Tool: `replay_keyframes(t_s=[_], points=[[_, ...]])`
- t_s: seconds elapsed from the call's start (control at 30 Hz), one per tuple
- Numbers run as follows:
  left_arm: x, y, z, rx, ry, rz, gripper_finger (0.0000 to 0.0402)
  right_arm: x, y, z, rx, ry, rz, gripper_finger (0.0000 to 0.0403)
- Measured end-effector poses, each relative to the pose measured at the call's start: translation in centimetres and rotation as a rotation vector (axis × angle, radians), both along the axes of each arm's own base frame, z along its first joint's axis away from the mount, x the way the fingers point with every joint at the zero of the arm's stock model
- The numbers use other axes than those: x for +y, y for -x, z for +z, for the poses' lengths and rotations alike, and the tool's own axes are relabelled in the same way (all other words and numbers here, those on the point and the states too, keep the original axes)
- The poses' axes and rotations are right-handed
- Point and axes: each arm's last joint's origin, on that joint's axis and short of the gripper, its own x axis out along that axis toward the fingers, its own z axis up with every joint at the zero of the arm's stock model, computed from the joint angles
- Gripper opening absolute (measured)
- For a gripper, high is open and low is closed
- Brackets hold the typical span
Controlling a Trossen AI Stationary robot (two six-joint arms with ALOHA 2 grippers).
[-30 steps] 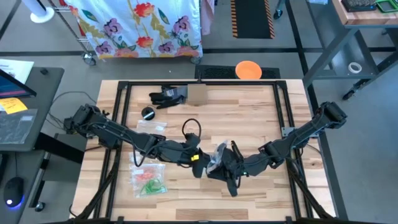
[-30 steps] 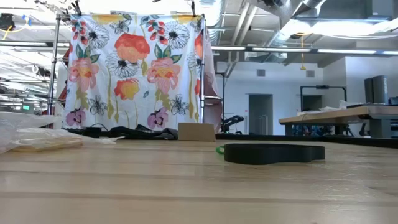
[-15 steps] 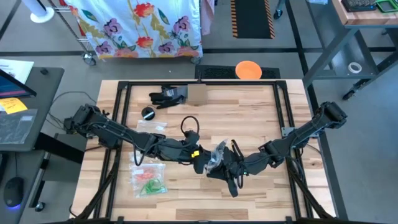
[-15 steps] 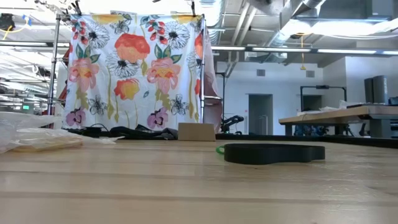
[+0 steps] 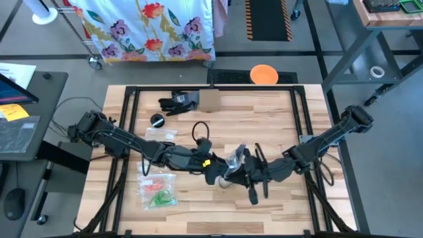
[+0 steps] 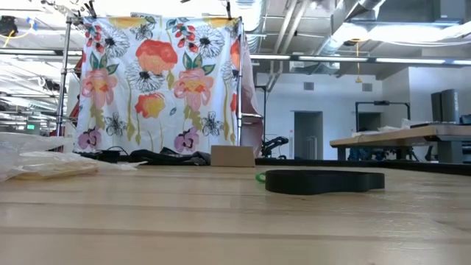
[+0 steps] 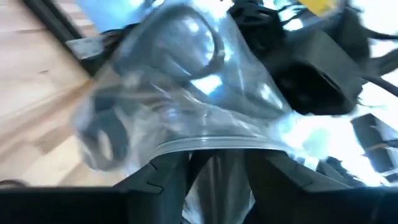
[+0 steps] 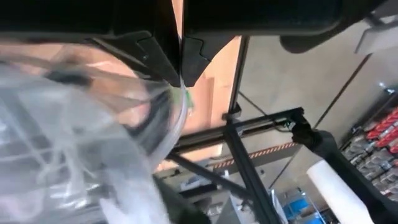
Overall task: Sort rubber bands
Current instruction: Put the black rubber band into the transparent zip bag
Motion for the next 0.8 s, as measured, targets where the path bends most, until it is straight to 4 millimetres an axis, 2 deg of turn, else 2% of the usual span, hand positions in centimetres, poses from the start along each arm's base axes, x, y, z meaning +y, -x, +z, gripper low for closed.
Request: replay_keyframes(t_s=[0.27,0.63,0.8], points=[[-1.4,0.5,2.1,-0.208,0.020,-0.042,0.0142,-0.4,0.6,1.0,-0.029,-0.037,-0.009,0.0000],[-1.5,0.6,1.9,-0.190,-0.002,-0.007,0.0140,-0.3,0.4,2.0,-0.106,-0.110,0.056,0.0000],[-1.5,0.6,1.1,-0.098,-0.054,0.019,0.0107,-1.0,1.0,2.7,-0.111,-0.120,0.046,0.0000]])
